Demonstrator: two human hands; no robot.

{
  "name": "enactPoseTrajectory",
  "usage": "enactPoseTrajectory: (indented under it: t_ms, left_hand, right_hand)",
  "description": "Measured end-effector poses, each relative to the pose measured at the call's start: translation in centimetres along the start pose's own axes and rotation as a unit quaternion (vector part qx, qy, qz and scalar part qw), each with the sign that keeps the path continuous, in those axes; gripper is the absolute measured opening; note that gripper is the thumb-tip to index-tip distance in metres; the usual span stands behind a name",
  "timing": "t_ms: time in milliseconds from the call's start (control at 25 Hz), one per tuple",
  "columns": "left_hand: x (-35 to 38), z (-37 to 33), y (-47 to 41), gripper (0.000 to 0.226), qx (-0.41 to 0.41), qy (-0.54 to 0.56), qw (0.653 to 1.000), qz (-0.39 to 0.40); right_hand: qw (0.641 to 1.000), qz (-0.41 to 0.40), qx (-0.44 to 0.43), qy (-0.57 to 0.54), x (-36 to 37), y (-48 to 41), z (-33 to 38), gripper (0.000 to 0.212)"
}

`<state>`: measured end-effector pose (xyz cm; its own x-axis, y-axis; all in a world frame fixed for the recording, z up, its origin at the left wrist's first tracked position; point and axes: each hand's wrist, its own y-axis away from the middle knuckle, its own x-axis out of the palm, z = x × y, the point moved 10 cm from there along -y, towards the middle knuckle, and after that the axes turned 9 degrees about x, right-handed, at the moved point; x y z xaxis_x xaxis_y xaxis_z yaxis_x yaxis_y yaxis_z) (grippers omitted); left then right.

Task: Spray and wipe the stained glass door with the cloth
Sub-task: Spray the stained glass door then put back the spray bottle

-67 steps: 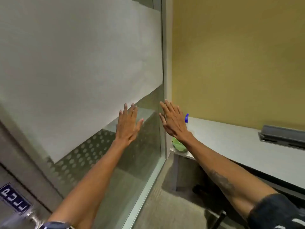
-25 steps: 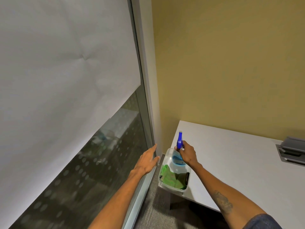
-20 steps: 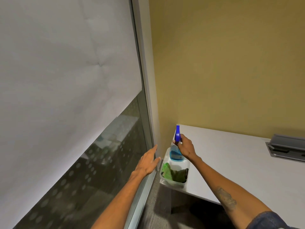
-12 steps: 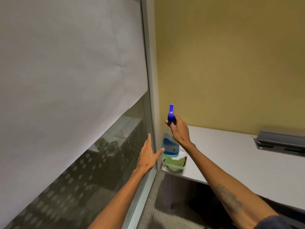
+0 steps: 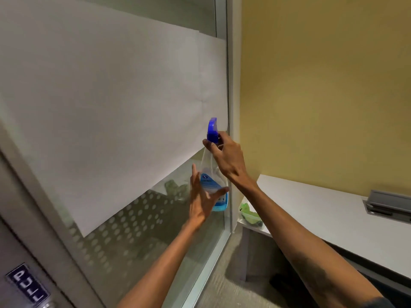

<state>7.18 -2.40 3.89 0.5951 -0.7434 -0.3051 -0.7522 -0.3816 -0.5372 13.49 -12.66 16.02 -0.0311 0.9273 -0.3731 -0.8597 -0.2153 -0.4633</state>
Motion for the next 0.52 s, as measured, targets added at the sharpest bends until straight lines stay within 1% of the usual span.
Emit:
enactPoseTrajectory:
  t_ms: [80,160,320,440,520]
  left_hand:
    - [-3.2,-2.7,2.8,0.143,0.022,-0.010,0.999,-0.048]
    - [-5.8,-4.8,5.9,0.133,0.019,-0.017,0.996,-0.083]
    - [-12.8,-9.1,13.1,0.132,0.023,-0.113,0.978,-0.175]
    - [-19.5,-12.4,18.3,0.129,0.023,-0.172,0.957,-0.232]
    - [-24.0,-14.4,21.6,0.128,0.016,-0.200,0.945,-0.257]
  right_hand:
    - [1.000,0.018,-0.016,-0.019,0.2,2.9,3.2,0.046]
    - [0.998,0.044,-0.033,-0.044,0.3,6.2,6.5,0.045]
    - [0.986,0.114,-0.059,-0.107,1.1,13.5,13.5,0.041]
    - [0.970,0.153,-0.054,-0.179,2.4,18.9,19.0,0.039]
    - [0.955,0.188,-0.047,-0.226,3.7,22.4,23.0,0.043]
